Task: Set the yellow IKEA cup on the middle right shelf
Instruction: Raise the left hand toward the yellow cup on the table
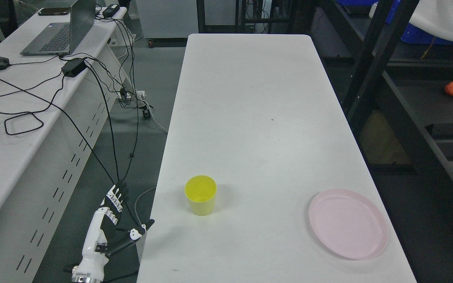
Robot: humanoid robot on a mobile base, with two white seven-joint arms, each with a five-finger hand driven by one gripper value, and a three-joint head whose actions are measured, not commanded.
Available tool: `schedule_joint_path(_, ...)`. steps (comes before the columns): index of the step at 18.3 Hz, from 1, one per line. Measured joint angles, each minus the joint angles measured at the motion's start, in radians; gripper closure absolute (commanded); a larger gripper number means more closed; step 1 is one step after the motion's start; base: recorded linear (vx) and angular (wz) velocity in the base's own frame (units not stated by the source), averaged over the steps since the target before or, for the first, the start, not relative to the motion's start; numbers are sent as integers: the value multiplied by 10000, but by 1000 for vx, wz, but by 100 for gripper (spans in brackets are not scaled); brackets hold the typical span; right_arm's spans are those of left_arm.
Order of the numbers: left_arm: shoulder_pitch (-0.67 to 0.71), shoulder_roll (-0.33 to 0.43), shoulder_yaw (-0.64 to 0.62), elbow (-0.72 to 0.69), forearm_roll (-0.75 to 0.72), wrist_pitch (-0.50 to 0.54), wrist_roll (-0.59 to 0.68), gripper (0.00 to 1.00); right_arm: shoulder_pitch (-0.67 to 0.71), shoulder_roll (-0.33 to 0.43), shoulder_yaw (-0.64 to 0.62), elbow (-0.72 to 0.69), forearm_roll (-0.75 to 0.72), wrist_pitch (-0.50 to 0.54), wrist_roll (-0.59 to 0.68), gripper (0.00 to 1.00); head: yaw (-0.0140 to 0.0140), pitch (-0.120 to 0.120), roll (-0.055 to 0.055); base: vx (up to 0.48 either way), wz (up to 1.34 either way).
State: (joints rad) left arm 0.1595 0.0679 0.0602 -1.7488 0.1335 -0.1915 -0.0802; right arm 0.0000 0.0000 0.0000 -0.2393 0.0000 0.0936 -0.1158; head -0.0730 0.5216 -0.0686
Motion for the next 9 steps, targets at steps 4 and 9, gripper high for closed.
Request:
schedule_joint_path(4,-110,2,-9,2,0,0,-46,1,0,0,0,0,0,0,0,1,0,0,0,5,0)
schedule_joint_path(9,-632,-24,-182,165,634,59,-147,1,0,0,0,0,0,0,0,1,0,0,0,0,0)
